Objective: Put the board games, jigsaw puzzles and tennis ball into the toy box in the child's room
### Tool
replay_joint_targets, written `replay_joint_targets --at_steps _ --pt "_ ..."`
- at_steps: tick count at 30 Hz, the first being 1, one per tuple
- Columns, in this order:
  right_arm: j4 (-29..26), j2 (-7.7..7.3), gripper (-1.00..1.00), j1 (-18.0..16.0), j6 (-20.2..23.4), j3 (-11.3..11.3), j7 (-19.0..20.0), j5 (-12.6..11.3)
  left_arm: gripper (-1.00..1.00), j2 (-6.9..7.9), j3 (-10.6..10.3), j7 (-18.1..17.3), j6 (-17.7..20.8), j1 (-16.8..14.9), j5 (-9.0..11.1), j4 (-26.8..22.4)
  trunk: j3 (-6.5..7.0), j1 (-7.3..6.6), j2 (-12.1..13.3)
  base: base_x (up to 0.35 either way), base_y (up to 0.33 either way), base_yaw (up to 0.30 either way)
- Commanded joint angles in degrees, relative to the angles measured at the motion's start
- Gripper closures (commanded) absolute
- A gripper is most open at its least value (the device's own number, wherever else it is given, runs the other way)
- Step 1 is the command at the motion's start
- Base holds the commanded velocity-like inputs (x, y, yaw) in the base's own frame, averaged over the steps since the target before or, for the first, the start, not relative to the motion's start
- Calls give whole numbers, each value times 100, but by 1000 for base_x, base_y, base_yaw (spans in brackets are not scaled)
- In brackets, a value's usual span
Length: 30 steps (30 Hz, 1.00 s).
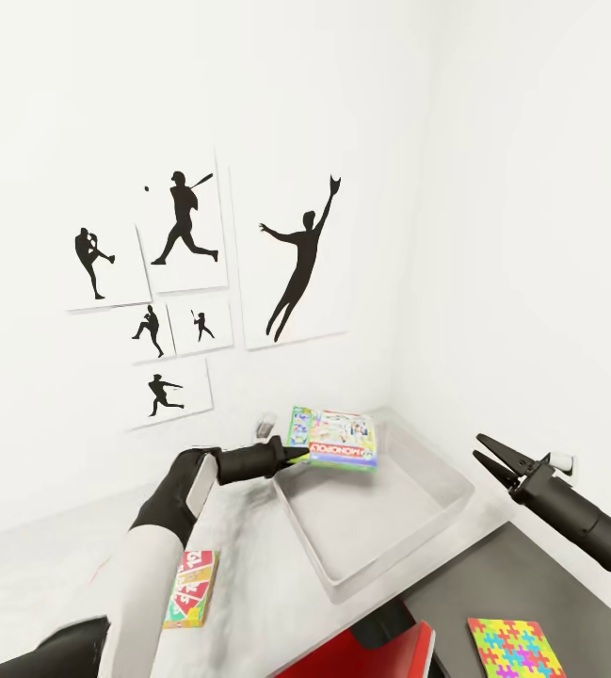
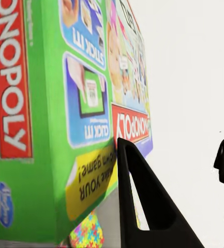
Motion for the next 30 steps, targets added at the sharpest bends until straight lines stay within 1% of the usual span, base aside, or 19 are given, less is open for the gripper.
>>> replay_joint_targets --at_steps 1,2,3,4,6,7,8,9,10,12,13,15,17,19,20,22,25,30 --pt "2 0 -100 -4 29 -7 20 13 100 -7 -7 250 -155 -4 266 145 -5 2 -7 0 0 0" --pt "2 0 -100 -4 29 -7 20 16 100 -7 -33 390 -249 -5 385 213 -5 2 -7 0 0 0" --pt "2 0 -100 -1 29 -7 20 25 100 -7 -94 680 -422 -5 619 354 -5 2 -7 0 0 0" --pt "2 0 -100 0 27 -7 20 30 100 -7 -126 824 -500 -5 737 423 -5 2 -7 0 0 0" --pt "2 8 -100 3 19 0 -2 44 100 -7 -261 1326 -770 -5 1198 649 -5 2 -7 0 0 0" --pt "2 13 -100 3 15 4 -10 47 100 -7 -301 1420 -825 -5 1304 685 -5 2 -7 0 0 0" --pt "2 27 -100 4 11 11 -21 51 100 -7 -404 1565 -920 -5 1493 739 -5 2 -7 0 0 0" --pt "2 40 -100 4 8 17 -28 53 100 -7 -540 1662 -994 -5 1645 773 -5 2 -7 0 0 0" --pt "2 44 -100 4 7 19 -33 54 100 -7 -614 1696 -1022 -5 1708 784 -5 2 -7 0 0 0" --pt "2 60 -100 5 4 24 -39 56 100 -7 -893 1779 -1098 -5 1943 816 -5 2 -7 0 0 0" --pt "2 62 -100 5 4 25 -40 57 100 -7 -951 1792 -1116 -5 2006 821 -5 2 -7 0 0 0" --pt "0 69 -100 5 3 32 -41 57 100 -7 -1192 1830 -1234 -5 2261 852 -5 2 -7 0 0 0" --pt "-3 72 -100 5 3 34 -42 58 100 -7 -1335 1843 -1307 -5 2371 897 -5 2 -7 0 0 0" --pt "-5 80 -100 5 3 36 -43 58 100 -7 -1634 1859 -1415 -5 2559 975 -5 2 -7 0 0 0" --pt "-6 81 -100 5 2 36 -42 58 100 -7 -1704 1861 -1429 -5 2602 987 -5 2 -7 0 0 0" --pt "-7 85 -100 5 -2 36 -42 58 100 -7 -1959 1866 -1469 -5 2757 1013 -5 2 -7 0 0 0" --pt "-7 87 -100 5 -5 37 -37 58 100 -7 -2185 1868 -1492 -5 2882 1033 -5 2 -7 0 0 0" --pt "-7 88 -100 8 0 34 -27 58 100 -7 -2359 1869 -1512 -5 2945 1061 -5 2 -7 0 0 0"
